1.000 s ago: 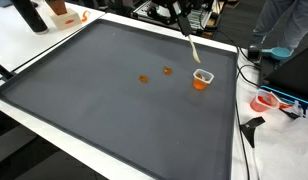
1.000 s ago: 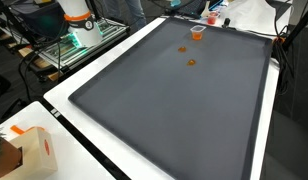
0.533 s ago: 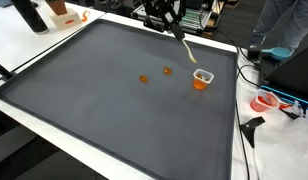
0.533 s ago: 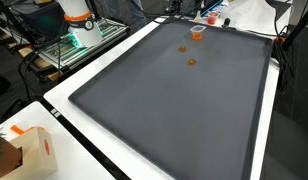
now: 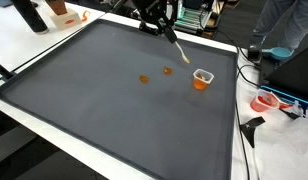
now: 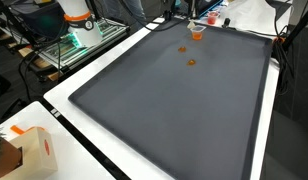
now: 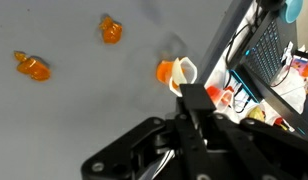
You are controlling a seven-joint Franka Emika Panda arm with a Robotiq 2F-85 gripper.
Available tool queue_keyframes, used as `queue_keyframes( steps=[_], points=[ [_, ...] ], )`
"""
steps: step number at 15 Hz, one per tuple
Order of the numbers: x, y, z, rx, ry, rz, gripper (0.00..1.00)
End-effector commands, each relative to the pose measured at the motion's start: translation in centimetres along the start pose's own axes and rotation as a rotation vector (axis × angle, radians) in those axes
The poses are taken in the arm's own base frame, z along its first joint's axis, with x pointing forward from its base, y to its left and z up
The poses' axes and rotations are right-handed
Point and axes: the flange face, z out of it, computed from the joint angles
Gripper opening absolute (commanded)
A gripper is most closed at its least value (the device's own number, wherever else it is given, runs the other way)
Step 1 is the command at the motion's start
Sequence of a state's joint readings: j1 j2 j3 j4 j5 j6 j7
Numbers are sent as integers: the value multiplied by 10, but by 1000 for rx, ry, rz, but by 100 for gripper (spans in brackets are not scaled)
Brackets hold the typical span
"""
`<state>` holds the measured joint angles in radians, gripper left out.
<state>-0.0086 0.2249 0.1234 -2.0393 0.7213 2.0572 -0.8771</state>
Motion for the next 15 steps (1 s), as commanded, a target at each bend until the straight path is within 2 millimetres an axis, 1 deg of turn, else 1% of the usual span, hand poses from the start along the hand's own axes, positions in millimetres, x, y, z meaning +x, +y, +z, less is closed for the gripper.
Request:
queue_keyframes(
  steps=[1,7,15],
  points=[
    [-16,7,1,-19,-2,0,3],
    [-21,16,2,-75,3,46,3],
    [-15,15,-1,-200,-2,112,3]
  ],
)
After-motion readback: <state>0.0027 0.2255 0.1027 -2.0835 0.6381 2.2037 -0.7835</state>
